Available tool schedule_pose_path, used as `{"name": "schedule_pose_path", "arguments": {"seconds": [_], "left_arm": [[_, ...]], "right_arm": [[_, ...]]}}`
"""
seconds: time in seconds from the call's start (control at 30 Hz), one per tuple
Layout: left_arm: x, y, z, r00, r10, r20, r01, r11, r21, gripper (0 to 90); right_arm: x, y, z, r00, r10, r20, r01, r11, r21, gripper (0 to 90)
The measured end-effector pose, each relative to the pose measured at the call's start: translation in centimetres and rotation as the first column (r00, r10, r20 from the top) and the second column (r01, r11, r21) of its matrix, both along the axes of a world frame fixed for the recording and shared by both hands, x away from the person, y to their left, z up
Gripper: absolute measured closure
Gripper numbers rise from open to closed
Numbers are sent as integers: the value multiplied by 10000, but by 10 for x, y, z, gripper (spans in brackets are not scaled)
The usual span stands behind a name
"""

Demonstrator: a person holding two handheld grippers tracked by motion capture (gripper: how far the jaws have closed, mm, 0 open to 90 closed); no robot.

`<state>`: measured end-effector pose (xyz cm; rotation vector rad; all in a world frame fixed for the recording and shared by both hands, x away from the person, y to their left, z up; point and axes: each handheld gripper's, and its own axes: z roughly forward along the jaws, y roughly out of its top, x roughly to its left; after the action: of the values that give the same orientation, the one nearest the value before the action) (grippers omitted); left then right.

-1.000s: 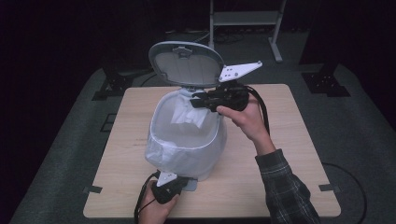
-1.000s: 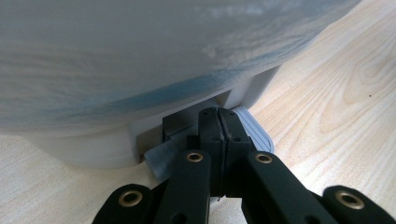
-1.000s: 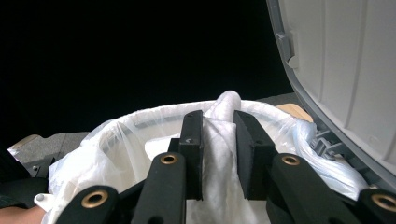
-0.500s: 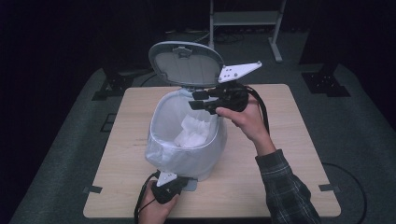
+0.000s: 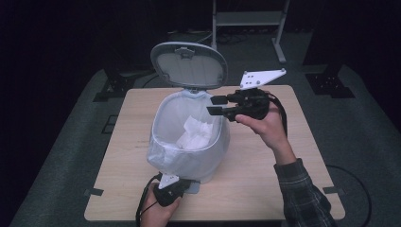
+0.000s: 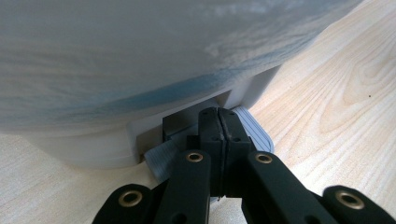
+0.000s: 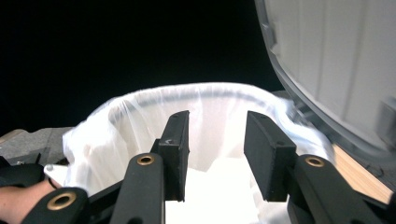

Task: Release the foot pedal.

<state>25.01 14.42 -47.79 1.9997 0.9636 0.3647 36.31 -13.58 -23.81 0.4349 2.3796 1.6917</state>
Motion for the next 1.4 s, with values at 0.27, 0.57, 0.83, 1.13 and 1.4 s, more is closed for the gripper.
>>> {"name": "schedule_pose_path", "arguments": {"seconds": [0.27,0.57,0.83,1.13,1.4], "left_arm": [[0,0,0,10000,12,-7,-12,10000,-18,897],[1,2,0,10000,-42,-53,41,10000,-86,896],[-2,3,-3,9995,-260,-162,247,9969,-742,823],[-13,16,8,9986,-532,-65,528,9973,-507,587],[-20,36,20,9995,-298,-124,294,9991,-305,341]], "right_arm": [[-9,-32,-6,9984,-557,53,557,9984,-94,594],[-15,-58,-17,9934,-1146,65,1147,9933,-115,567],[-20,-79,-38,9822,-1877,-13,1876,9817,-315,535],[-27,-100,-71,9578,-2867,-202,2845,9556,-765,453],[-33,-116,-103,9330,-3559,-540,3479,9301,-1180,333]]}}
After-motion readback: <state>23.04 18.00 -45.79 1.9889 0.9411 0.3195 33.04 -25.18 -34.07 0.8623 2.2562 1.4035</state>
